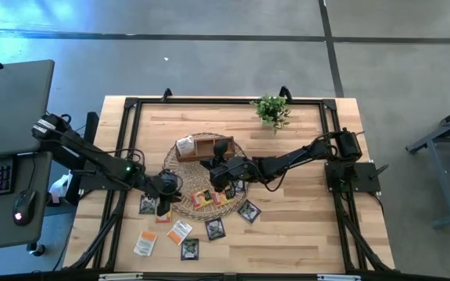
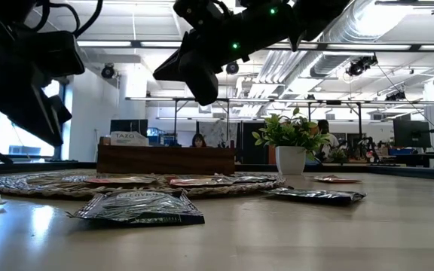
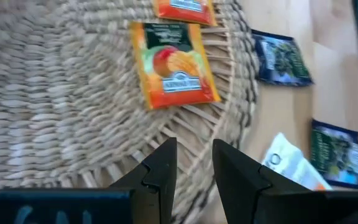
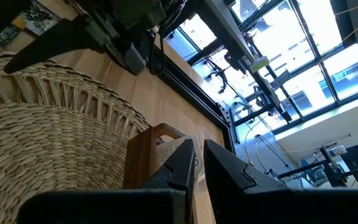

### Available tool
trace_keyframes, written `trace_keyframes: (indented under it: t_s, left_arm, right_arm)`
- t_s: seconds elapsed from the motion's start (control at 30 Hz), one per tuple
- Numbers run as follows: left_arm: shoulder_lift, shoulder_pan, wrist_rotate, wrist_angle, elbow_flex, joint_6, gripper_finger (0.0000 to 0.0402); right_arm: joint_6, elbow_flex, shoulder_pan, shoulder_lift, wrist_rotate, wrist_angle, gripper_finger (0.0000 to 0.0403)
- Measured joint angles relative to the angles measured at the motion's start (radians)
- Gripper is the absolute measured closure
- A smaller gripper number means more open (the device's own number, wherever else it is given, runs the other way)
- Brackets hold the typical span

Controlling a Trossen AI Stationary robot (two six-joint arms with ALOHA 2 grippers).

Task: Pick & Place Tea
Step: Put the white tea packet into the left compartment of the wooden organizer

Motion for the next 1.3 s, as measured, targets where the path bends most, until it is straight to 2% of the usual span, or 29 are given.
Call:
trace_keyframes:
  t_s: [0.2,0.37,0.63,1.0,1.2,1.3]
  left_arm:
    - [0.0,0.0,0.013,-0.003,0.0,-0.019,0.03]
    - [0.0,-0.001,0.162,0.028,0.0,0.018,0.03]
    - [0.0,-0.001,0.222,0.028,0.0,0.028,0.03]
    - [0.084,-0.009,0.24,0.266,0.0,0.03,0.03]
    - [0.091,-0.068,0.224,0.181,0.0,0.045,0.03]
    - [0.091,-0.111,0.159,0.111,0.0,0.021,0.03]
  right_arm:
    - [0.0,0.0,0.0,0.0,0.0,0.0,0.037]
    - [0.0,0.0,0.0,0.0,0.0,0.0,0.037]
    - [0.0,0.0,0.0,0.0,0.0,0.0,0.0371]
    - [0.0,0.0,0.0,0.0,0.0,0.0,0.0371]
    - [0.0,0.0,0.0,0.0,0.0,0.0,0.037]
    - [0.0,0.0,0.0,0.0,0.0,0.0,0.0371]
